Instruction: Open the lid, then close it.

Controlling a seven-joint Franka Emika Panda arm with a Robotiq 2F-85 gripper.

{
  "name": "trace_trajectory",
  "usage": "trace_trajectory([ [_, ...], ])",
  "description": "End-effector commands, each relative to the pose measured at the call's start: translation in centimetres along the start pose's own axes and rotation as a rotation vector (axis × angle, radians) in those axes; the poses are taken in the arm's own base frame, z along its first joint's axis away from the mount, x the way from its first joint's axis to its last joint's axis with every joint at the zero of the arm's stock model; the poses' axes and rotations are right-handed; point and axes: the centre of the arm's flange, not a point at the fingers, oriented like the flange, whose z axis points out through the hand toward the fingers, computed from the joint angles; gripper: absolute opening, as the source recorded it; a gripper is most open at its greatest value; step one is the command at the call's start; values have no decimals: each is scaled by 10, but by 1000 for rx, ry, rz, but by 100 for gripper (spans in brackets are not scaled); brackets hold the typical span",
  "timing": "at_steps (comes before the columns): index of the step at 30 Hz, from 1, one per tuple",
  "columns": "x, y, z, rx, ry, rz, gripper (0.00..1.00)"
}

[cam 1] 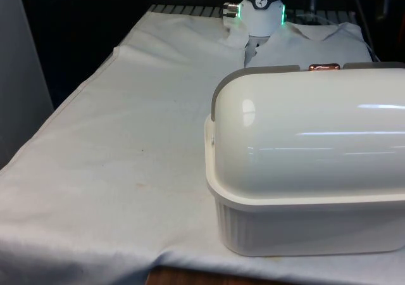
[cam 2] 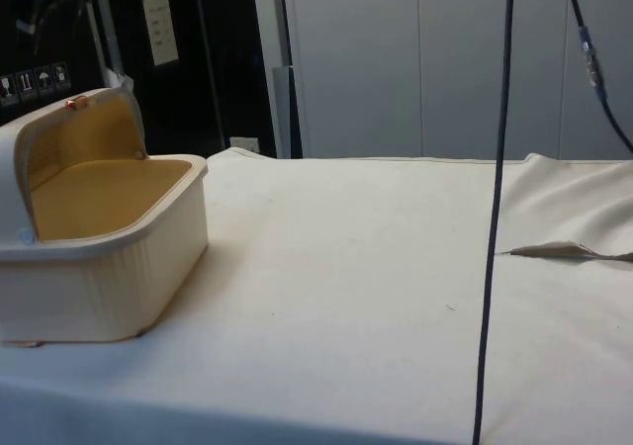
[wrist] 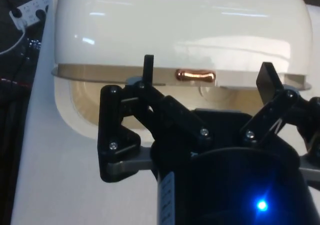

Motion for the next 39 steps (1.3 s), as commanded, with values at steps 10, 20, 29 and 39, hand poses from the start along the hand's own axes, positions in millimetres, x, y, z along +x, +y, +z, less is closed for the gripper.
trace_trajectory([
  [10,-8,-1,33,-6,-4,11,91],
  [20,-10,-1,40,-7,-8,14,35],
  [29,-14,-2,46,-3,-28,13,0],
  [39,-18,-3,51,-1,-58,11,0],
])
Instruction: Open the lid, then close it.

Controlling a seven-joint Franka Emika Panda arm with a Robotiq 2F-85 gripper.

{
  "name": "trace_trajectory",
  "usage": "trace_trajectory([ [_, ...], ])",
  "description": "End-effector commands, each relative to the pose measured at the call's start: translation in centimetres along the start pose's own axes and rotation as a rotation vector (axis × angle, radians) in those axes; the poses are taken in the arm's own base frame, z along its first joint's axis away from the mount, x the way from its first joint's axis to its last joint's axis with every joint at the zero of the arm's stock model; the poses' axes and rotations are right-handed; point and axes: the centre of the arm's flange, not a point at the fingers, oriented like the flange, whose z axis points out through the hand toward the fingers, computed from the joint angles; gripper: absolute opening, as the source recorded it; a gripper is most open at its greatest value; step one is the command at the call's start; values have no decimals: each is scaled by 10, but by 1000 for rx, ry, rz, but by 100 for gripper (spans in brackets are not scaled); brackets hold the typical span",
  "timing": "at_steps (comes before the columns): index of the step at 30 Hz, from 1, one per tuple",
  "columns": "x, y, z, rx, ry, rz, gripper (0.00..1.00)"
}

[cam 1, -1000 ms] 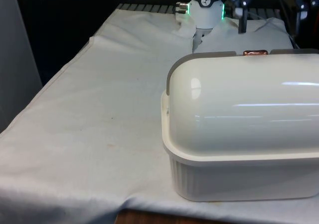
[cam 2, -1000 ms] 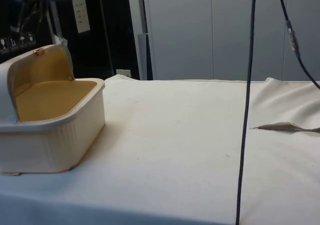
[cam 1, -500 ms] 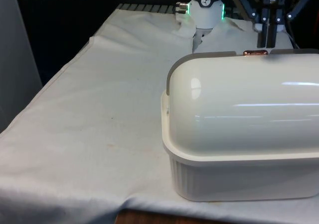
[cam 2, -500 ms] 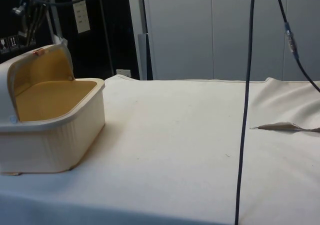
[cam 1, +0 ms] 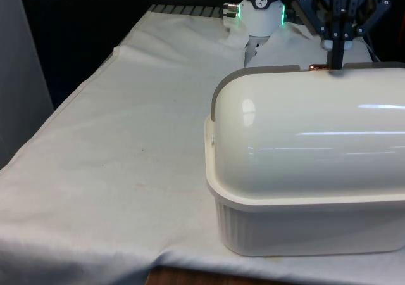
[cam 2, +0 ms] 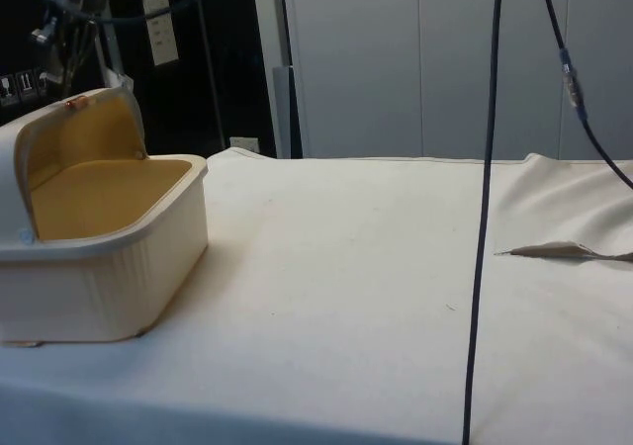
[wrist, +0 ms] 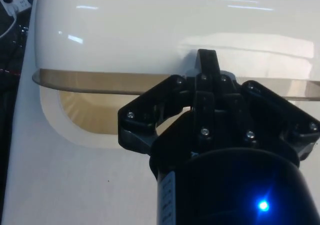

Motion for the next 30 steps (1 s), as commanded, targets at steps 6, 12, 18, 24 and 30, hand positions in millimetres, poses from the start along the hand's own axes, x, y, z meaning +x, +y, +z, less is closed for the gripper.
trace_trajectory([
  [6,-1,-1,0,4,-24,0,0],
  [12,-3,-1,0,6,-62,1,0],
  [18,-5,-1,0,6,-95,3,0],
  [24,-6,0,1,6,-137,4,0],
  [30,-9,0,3,7,-176,5,0],
])
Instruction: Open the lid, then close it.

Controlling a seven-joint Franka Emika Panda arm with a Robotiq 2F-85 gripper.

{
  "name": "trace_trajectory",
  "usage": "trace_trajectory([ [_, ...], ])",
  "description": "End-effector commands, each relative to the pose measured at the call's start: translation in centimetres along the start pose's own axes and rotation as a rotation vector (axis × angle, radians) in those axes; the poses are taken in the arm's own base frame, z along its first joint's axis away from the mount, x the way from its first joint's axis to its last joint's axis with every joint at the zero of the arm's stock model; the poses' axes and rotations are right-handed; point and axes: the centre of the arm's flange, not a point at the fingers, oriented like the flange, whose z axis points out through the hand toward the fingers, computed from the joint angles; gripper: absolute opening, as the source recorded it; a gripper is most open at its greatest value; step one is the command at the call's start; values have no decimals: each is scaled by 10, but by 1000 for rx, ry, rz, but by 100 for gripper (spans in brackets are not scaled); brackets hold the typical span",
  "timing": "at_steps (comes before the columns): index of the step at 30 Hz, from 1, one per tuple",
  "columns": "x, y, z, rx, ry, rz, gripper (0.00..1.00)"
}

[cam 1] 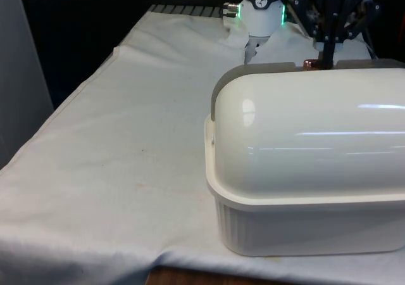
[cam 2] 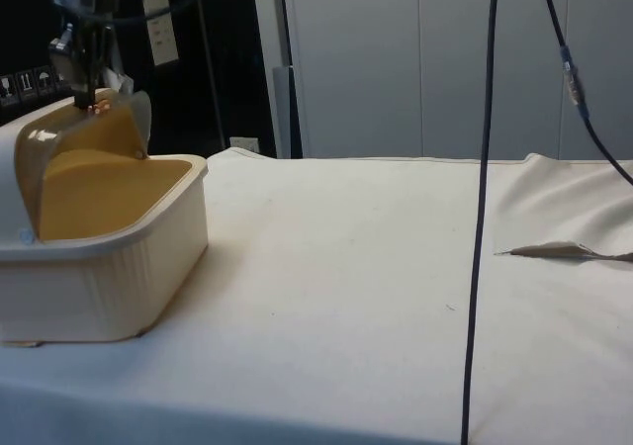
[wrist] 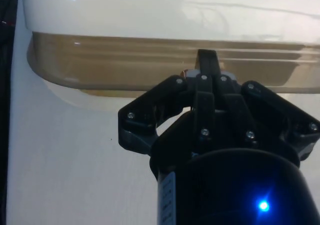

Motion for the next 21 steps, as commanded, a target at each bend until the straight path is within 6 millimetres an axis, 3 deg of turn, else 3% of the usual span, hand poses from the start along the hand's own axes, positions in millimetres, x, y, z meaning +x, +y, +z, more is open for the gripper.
trace_trajectory([
  [1,-1,0,2,8,-19,0,0],
  [21,-11,-1,4,10,-149,-3,0],
])
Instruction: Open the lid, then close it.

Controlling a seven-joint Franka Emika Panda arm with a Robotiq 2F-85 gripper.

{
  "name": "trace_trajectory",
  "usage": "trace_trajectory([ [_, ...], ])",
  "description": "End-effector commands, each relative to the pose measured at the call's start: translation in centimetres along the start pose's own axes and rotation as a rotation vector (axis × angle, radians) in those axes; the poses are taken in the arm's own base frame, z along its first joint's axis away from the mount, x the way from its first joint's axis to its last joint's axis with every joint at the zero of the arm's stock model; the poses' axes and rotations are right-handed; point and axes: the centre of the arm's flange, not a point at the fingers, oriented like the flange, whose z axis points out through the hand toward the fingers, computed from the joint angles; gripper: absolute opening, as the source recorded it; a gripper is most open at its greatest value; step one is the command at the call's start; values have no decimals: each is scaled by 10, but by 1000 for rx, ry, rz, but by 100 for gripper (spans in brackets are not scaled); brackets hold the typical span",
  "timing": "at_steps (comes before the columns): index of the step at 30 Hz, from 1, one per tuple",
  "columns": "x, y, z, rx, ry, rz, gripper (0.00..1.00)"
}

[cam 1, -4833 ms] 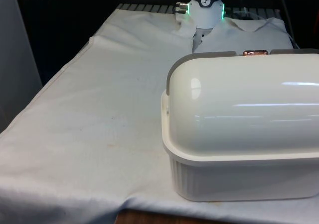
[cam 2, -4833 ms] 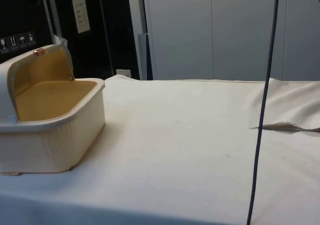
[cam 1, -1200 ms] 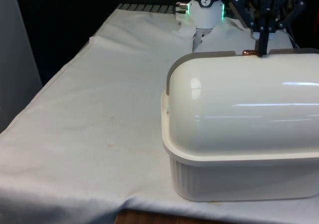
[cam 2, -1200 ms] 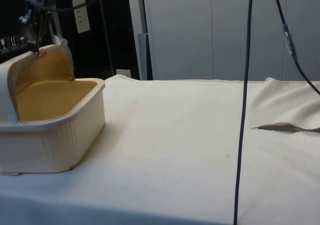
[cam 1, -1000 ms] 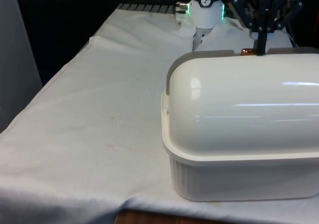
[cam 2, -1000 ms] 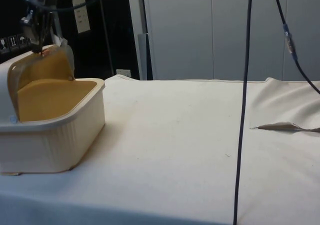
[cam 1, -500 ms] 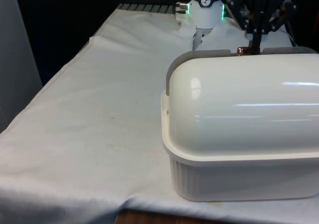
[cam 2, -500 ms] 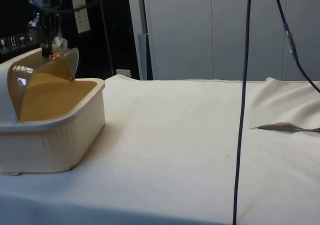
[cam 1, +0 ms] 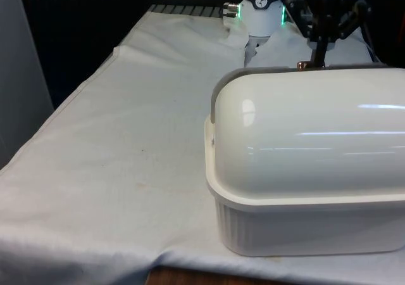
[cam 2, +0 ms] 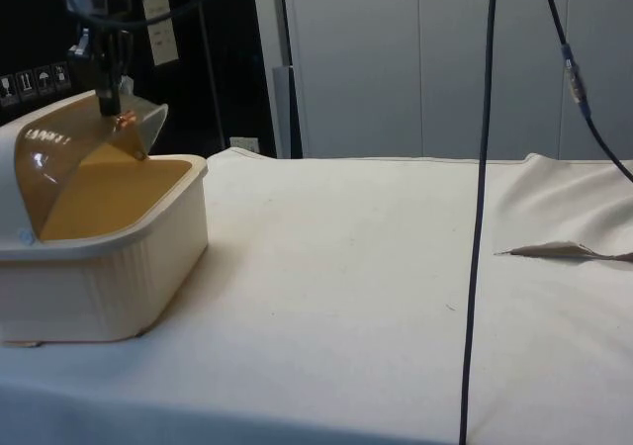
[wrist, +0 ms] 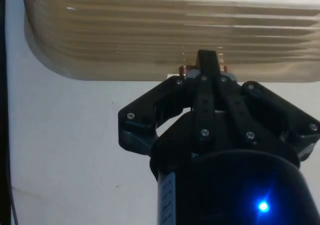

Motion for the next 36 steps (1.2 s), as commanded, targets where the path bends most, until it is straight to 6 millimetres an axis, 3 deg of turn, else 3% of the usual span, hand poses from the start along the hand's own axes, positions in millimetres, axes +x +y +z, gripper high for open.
trace_trajectory([
  [1,-1,-1,2,11,-20,-1,0],
  [15,-8,-5,5,25,-81,0,0],
  [24,-14,-15,31,41,-137,-4,0],
  [36,-23,-18,47,34,-177,-12,0],
])
